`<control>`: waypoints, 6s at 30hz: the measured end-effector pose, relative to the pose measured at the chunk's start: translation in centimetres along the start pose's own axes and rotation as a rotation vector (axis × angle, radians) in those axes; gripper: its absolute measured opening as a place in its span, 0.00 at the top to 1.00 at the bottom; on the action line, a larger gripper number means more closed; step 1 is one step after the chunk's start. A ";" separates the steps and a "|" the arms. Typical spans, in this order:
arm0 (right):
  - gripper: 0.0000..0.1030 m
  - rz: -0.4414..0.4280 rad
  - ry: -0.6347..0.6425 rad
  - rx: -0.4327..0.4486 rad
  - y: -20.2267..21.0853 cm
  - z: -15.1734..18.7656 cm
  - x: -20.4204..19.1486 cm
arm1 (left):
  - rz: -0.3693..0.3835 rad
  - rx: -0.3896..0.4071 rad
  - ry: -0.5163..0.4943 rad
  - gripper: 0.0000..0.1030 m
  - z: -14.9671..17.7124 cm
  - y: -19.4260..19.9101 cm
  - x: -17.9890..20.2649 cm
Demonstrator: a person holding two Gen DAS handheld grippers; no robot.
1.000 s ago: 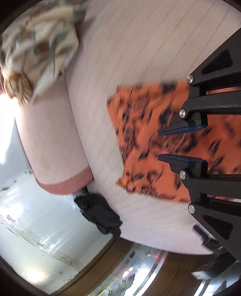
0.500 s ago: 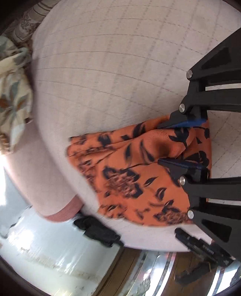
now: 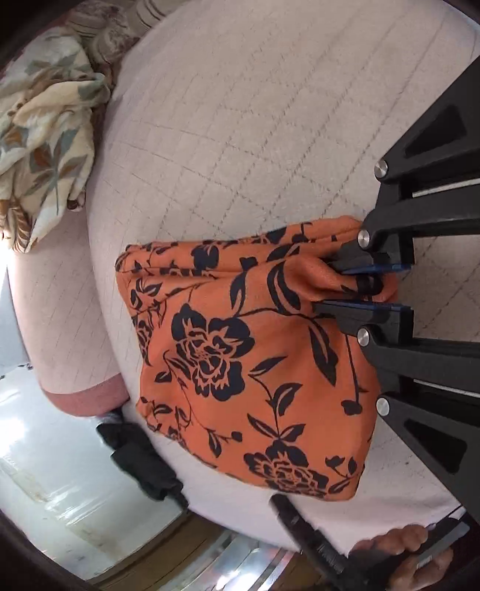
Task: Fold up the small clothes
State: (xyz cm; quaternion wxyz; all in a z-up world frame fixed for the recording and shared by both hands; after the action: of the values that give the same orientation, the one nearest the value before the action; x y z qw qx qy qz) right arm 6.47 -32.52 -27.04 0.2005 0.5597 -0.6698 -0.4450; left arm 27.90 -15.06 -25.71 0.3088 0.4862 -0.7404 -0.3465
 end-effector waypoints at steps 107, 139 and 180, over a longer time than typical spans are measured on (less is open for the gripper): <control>0.40 -0.304 -0.156 0.149 3.0 -7.4 1.3 | -0.093 0.137 -0.034 0.07 -2.0 2.2 1.7; 0.40 -0.310 -0.203 0.112 2.6 -7.1 4.4 | 0.052 0.025 -0.061 0.07 -2.5 0.7 2.2; 0.40 -0.330 -0.127 0.160 1.8 -8.1 -0.6 | -0.194 0.261 0.149 0.07 -7.0 5.9 -8.4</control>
State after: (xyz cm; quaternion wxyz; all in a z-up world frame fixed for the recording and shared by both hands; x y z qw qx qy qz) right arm 11.79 -35.04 -21.20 0.0371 0.6469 -0.6134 -0.4514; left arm 33.27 -6.97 -17.93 0.2622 0.6156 -0.7038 -0.2388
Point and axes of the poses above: each gripper's, at about its wrist camera, not at the fingertips, and y roughly against the way its jaws point, x to its right, z to its underside, the point moved 7 cm from there along -y, roughly the way its jaws point, and after that the axes turned 8 degrees about y, right-handed, at the moved point
